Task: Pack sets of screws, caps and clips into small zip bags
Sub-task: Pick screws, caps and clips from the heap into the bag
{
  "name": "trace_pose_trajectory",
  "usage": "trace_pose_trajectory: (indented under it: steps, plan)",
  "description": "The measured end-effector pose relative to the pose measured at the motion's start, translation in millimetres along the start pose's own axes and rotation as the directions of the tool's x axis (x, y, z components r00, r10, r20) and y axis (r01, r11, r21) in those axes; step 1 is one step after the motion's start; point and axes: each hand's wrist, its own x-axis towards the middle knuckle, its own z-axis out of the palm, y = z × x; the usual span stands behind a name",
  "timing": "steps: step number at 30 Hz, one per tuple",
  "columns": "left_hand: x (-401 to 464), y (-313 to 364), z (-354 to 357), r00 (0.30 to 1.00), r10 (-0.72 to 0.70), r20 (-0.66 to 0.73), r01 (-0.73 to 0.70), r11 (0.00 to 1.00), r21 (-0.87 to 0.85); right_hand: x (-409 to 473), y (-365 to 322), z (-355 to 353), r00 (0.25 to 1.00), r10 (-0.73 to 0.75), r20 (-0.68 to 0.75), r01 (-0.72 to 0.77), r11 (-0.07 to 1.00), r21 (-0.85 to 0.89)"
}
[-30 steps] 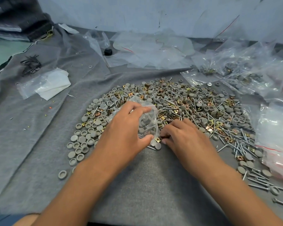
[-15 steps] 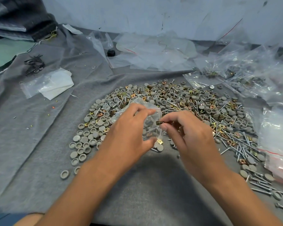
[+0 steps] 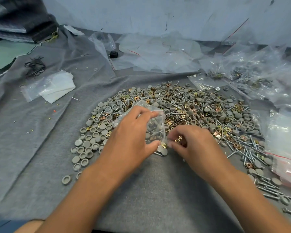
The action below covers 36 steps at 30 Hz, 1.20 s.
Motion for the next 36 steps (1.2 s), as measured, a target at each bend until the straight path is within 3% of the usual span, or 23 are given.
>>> trace_pose_trajectory:
  steps: [3,9,15,18,21,28,32,36]
  plan:
    - [0,0,0,1.000,0.007,-0.003,-0.007,1.000,0.003,0,-4,9,0.996,-0.054,0.067,0.060,0.995,-0.085]
    - [0,-2,-2,1.000,0.000,-0.003,0.000,1.000,0.022,-1,-4,12,0.994,-0.055,0.092,0.060,0.997,-0.051]
    - [0,-3,-2,1.000,-0.002,0.015,0.001,0.999,0.036,0,16,-11,0.998,0.054,0.012,-0.052,0.991,-0.126]
    - [-1,-1,-1,1.000,-0.001,0.018,0.000,1.000,0.027,-3,12,-11,0.998,0.035,0.047,-0.025,0.977,-0.214]
    - [-1,1,-1,1.000,-0.002,0.019,0.001,1.000,0.031,-3,1,-10,1.000,0.019,-0.012,-0.021,0.954,-0.299]
    - [-2,3,-1,1.000,-0.002,0.024,0.001,0.999,0.042,-2,-8,-8,0.997,0.066,-0.040,-0.075,0.935,-0.347]
    - [-1,4,-1,1.000,-0.008,0.028,0.007,0.999,0.042,-4,-10,-6,0.992,0.067,-0.109,-0.096,0.953,-0.288]
    - [-1,4,0,0.999,-0.011,0.031,0.010,0.999,0.034,-1,1,-8,0.990,0.097,-0.104,-0.108,0.989,-0.102]
